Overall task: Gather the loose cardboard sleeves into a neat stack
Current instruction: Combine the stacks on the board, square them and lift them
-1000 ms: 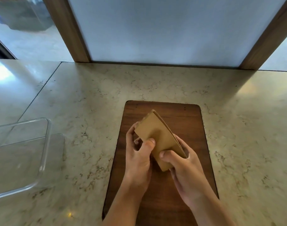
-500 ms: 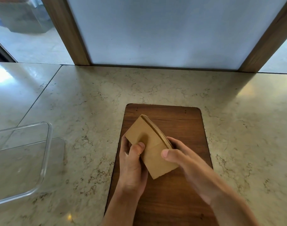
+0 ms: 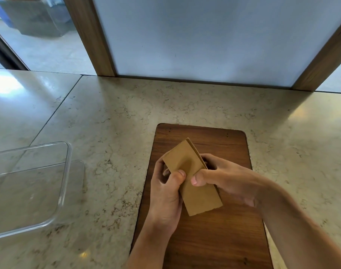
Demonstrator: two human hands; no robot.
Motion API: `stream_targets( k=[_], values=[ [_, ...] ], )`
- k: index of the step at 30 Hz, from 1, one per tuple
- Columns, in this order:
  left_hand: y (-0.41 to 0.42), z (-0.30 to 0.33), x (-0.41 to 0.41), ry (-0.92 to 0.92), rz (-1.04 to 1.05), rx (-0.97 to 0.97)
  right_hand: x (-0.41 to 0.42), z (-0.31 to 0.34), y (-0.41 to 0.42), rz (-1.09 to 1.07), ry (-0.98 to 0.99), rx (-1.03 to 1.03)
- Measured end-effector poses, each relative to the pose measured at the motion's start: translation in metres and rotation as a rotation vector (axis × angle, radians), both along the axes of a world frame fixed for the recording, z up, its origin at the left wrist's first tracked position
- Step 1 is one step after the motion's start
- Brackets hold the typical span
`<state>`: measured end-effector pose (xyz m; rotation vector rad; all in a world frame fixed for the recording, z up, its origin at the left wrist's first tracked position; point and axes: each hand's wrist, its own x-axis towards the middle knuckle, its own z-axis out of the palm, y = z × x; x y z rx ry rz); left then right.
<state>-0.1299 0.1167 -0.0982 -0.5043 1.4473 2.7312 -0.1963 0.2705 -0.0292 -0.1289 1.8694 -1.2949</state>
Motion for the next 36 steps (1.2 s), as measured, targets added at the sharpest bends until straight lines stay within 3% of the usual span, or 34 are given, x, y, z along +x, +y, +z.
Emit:
stream_targets(
  k=[13, 18, 21, 26, 31, 36],
  values=[
    [-0.042, 0.017, 0.010, -0.039, -0.060, -0.170, 0.009, -0.019, -0.030, -0.069, -0.040, -0.108],
    [-0.078, 0.059, -0.003, -0.159, -0.145, -0.472, 0.004, -0.004, -0.058, -0.162, -0.209, -0.318],
    [-0.102, 0.087, -0.010, -0.222, -0.106, -0.505, 0.000, 0.012, -0.085, -0.218, -0.319, -0.488],
    [-0.147, 0.110, -0.006, -0.174, 0.072, -0.417, -0.002, 0.035, -0.132, -0.284, -0.393, -0.530],
    [-0.200, 0.116, 0.011, -0.141, 0.321, -0.367, 0.004, 0.058, -0.184, -0.213, -0.429, -0.576],
    [-0.265, 0.120, 0.041, -0.184, 0.590, -0.450, 0.027, 0.071, -0.266, -0.119, -0.440, -0.534]
  ],
)
